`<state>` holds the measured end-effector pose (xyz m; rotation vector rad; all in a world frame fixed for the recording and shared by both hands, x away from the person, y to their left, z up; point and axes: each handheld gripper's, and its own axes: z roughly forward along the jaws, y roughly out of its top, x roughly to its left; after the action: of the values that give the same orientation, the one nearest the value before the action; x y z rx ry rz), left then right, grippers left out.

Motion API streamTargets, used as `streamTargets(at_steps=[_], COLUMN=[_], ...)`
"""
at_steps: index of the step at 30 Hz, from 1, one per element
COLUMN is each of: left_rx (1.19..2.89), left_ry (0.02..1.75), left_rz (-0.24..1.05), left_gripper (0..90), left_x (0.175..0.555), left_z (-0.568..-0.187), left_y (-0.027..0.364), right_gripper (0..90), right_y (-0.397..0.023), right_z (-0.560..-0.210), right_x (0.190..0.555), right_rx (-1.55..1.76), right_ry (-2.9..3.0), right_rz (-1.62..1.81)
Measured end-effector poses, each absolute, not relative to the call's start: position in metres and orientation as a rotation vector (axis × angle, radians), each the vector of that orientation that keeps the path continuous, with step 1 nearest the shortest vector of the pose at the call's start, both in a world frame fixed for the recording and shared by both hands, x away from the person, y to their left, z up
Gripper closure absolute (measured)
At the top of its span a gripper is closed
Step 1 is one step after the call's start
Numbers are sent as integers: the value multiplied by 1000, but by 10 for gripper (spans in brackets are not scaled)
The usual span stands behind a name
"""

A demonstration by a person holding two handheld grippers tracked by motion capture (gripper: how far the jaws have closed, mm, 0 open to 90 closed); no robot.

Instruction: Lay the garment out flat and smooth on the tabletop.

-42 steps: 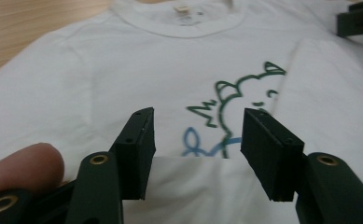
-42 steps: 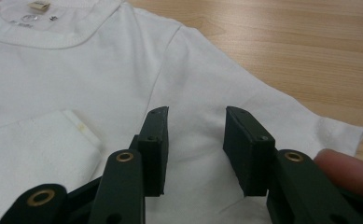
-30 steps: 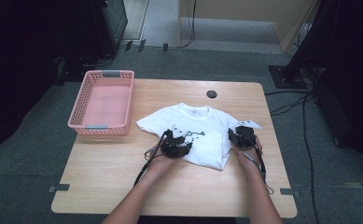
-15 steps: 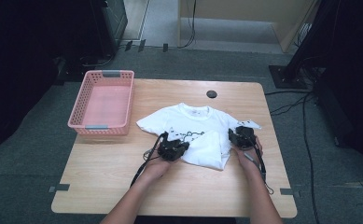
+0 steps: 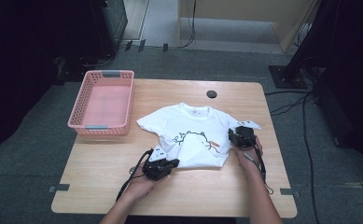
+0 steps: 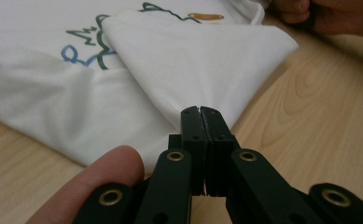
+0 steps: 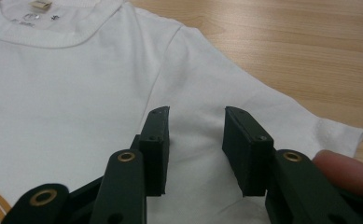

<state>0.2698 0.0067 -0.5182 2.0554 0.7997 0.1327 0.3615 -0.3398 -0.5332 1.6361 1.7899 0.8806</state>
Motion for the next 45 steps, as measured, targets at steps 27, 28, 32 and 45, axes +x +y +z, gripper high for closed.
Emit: streamTargets(at_steps=[27,28,32,45], left_rx=[2034,2030,2021,2007], left_ry=[1120,1112,1120,1164], left_rz=[465,485,498,543], left_gripper=[602,603,610,614], left_x=[332,332,335,342], left_z=[-526,-528,-529,-529], left_y=[-11,-12,-13,-19], right_gripper=[621,621,637,565], right_y=[-340,-339,-341,-280], right_z=[-533,-533,-531,-504], right_x=[366,367,370,352], right_rx=[1633,1640,1690,1584], right_ry=[1789,1789,1765,2010], right_rz=[874,877,883,1145])
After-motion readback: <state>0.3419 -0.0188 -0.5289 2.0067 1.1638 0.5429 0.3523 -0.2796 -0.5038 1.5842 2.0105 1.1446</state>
